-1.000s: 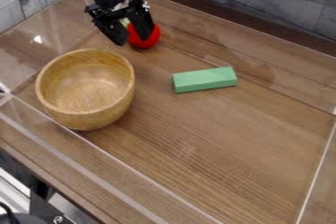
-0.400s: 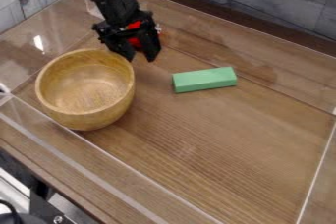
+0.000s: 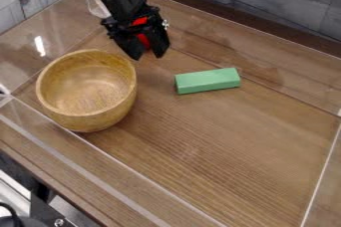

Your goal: Move the red fruit to the right

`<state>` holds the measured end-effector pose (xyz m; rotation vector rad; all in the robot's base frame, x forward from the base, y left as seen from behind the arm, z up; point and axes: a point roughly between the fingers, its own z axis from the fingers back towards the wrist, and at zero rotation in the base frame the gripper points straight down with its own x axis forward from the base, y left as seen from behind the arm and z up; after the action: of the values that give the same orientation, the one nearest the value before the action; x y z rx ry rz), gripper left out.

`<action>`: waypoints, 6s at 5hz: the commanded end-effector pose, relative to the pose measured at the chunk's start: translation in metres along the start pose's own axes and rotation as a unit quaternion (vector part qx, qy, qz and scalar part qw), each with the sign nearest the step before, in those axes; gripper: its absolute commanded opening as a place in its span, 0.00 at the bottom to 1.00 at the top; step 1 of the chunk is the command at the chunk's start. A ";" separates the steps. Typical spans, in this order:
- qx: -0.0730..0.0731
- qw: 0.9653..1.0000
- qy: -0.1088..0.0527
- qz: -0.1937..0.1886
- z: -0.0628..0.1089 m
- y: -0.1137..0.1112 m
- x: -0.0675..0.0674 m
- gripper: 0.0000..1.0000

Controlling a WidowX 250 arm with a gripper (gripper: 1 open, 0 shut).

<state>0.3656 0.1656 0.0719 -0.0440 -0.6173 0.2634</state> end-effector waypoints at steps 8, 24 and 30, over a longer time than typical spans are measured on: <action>0.010 0.998 -0.034 -0.047 0.039 -0.061 0.023 1.00; 0.046 0.997 -0.025 -0.059 0.014 -0.011 0.019 0.00; 0.114 0.993 -0.026 0.036 0.025 -0.019 0.000 0.00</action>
<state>0.3529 0.1449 0.0702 0.1448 -0.5708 0.4056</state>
